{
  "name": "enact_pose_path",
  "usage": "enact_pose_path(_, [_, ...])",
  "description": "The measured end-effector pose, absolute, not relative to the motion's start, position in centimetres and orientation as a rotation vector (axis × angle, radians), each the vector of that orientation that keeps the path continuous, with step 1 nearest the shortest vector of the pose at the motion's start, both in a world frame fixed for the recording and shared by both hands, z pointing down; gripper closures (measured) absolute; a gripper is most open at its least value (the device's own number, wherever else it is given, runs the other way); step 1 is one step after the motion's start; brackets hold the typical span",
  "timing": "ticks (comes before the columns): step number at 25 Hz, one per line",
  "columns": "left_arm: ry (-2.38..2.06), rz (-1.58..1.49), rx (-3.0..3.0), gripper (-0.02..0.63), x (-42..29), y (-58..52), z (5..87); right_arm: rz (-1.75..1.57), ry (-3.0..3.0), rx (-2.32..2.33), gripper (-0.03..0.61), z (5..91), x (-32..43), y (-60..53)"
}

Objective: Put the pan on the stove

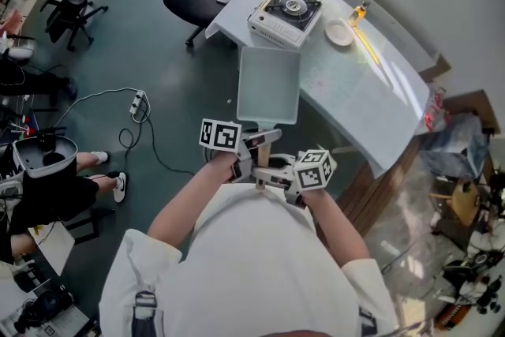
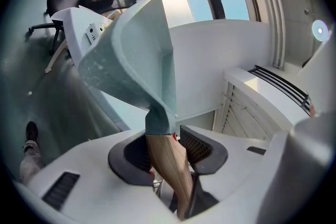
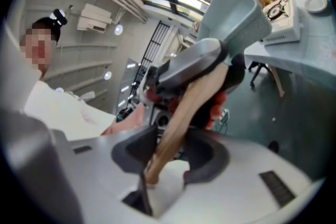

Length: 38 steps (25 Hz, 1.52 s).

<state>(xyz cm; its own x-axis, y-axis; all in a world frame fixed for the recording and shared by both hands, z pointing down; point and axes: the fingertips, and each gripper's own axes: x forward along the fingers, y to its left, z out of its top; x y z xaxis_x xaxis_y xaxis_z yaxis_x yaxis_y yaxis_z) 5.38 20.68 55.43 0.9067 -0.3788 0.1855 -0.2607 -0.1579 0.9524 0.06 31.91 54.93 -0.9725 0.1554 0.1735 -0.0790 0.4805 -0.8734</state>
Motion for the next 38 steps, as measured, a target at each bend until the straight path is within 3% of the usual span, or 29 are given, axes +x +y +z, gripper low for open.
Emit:
enact_pose_path(24, [-0.318, 0.008, 1.762, 0.442, -1.1, 3.6, 57.2, 1.576, -2.540, 0.175, 0.405, 56.3, -8.4, 13.7])
enact_pose_path(38, [-0.308, 0.037, 1.760, 0.442, 0.2, -3.9, 57.9, 1.581, -2.538, 0.192, 0.405, 56.8, -7.3, 6.0])
